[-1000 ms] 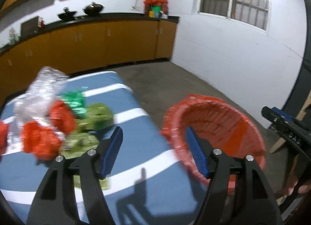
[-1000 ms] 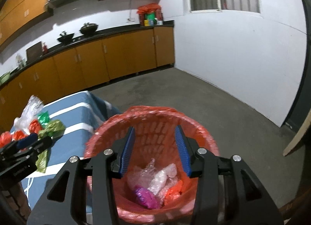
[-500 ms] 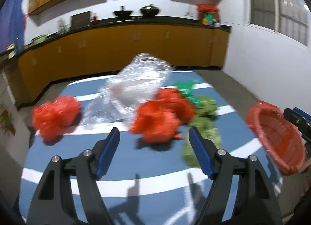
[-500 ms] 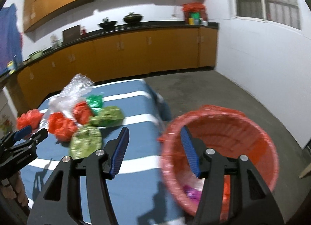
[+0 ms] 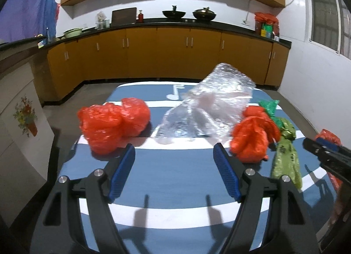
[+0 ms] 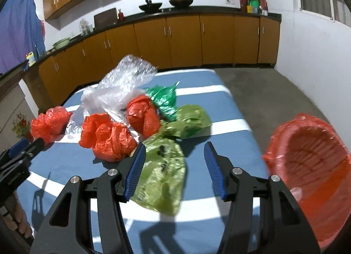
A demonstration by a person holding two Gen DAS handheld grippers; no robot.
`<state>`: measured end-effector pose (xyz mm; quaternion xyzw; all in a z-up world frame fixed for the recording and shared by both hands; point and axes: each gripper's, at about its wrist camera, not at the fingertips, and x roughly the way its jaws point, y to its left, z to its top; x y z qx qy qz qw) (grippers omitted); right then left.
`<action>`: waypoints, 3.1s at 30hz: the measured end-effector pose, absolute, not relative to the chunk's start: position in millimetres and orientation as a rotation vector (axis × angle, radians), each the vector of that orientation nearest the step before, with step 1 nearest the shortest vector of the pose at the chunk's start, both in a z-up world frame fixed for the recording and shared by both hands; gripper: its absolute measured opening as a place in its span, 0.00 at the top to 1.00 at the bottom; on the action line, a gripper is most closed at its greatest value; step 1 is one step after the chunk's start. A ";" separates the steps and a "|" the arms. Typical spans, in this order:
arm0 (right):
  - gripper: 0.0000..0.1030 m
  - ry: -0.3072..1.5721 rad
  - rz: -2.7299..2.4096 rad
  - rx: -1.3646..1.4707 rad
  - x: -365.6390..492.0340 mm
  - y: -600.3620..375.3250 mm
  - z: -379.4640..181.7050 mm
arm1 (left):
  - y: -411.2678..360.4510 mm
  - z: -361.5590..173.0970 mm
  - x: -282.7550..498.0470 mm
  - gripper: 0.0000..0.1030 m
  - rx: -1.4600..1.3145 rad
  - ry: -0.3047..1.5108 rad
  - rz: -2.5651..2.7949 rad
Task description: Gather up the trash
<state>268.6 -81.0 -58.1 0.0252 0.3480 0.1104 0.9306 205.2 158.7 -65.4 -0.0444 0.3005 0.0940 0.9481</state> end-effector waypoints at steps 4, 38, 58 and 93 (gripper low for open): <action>0.46 0.739 0.211 0.046 282.5 -70.5 -68.1 | 174.9 -68.4 201.0 0.29 -0.101 0.609 0.218; 0.98 0.854 0.264 0.054 274.1 -85.1 -87.6 | 277.3 -100.8 279.1 0.74 -0.175 0.778 0.243; 0.99 0.731 0.215 0.031 238.1 -115.2 -47.6 | 223.8 -52.9 225.6 0.91 -0.179 0.659 0.091; 0.99 0.581 -0.028 0.004 188.4 -233.8 6.7 | -10.7 -12.0 229.6 0.91 -0.119 0.626 -0.395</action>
